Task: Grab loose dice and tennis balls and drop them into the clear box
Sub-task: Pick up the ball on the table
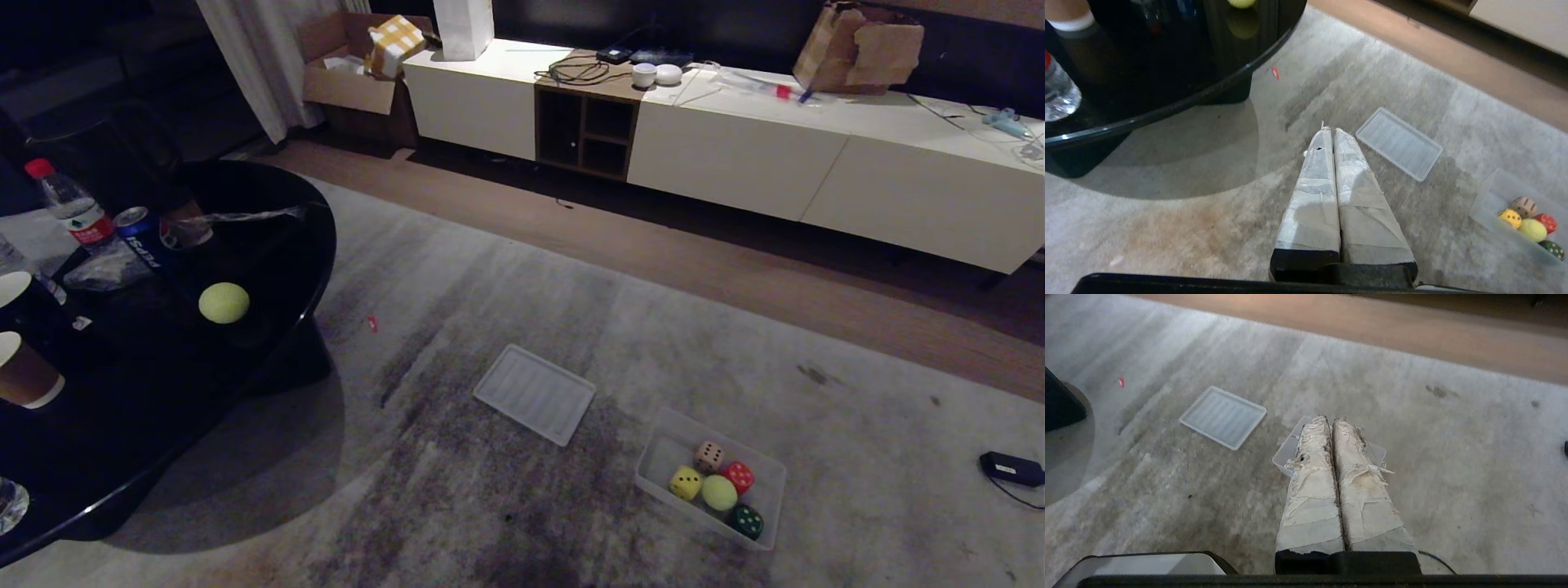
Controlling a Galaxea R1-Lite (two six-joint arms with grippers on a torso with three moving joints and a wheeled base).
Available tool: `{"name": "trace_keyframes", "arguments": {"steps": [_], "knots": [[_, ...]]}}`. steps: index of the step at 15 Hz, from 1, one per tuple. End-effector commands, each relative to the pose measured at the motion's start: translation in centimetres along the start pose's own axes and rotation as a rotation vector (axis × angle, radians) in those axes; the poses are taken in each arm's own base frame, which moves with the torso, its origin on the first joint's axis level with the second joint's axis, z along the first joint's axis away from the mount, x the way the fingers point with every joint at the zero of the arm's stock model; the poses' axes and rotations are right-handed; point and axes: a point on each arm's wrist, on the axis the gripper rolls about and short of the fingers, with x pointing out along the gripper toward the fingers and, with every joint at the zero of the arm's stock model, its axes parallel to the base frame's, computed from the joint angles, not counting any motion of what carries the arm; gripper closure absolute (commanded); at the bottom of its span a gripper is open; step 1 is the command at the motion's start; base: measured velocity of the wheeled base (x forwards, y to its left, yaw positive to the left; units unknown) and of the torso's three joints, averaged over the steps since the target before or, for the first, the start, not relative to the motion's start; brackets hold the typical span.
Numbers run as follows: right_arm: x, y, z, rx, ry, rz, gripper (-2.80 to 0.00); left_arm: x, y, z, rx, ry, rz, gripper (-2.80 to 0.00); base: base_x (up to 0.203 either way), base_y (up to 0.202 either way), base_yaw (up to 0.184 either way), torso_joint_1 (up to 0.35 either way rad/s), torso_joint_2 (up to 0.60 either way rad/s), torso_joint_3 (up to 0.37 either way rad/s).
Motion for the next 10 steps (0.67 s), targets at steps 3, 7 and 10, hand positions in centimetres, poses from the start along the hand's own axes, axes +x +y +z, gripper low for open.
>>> {"name": "trace_keyframes", "arguments": {"steps": [3,7,10], "knots": [[0.07,-0.01,-0.21,0.001,0.009,-0.001,0.00,0.02,0.01,-0.04,-0.001,0.002,0.001,0.00,0.000,0.000,0.000,0.003,0.00,0.202],[0.07,-0.01,-0.19,0.001,0.008,-0.001,0.00,0.02,0.01,-0.04,-0.001,0.002,0.001,0.00,0.000,0.000,0.000,-0.002,0.00,0.199],[0.07,-0.01,-0.19,0.004,0.008,-0.001,0.00,0.02,0.01,-0.04,-0.001,0.002,0.001,0.00,0.000,0.000,0.000,0.003,0.00,0.201]]}}
